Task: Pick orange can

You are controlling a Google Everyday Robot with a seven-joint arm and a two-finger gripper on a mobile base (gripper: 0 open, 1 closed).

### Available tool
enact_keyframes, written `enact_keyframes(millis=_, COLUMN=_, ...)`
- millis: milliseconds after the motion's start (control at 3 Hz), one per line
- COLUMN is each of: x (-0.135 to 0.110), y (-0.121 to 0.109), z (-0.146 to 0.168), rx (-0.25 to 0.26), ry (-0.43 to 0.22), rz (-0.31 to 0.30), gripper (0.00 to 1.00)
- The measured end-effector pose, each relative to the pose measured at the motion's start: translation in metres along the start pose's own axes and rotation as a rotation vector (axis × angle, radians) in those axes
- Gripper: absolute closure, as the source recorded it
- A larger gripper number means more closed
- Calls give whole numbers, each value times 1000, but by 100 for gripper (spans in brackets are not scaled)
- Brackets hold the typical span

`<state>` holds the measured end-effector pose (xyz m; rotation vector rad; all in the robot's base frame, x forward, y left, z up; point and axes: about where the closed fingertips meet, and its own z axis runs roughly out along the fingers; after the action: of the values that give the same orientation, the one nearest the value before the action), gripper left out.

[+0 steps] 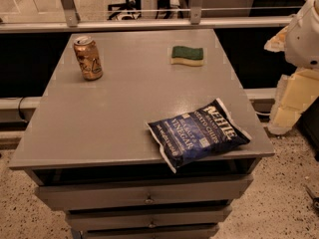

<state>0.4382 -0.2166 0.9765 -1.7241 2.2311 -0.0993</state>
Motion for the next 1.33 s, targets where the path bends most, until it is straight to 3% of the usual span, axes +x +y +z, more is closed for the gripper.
enact_keyframes(millis=333, x=0, y=0, z=0, rx=0, ry=0, rz=0, gripper=0)
enact_keyframes(millis=667, x=-14, y=0, z=6, rx=-14, ry=-39, rz=-5, gripper=0)
enact_keyframes(millis=1333, x=-127, y=-9, z=51, rx=-94, ry=-284, rz=-38, gripper=0)
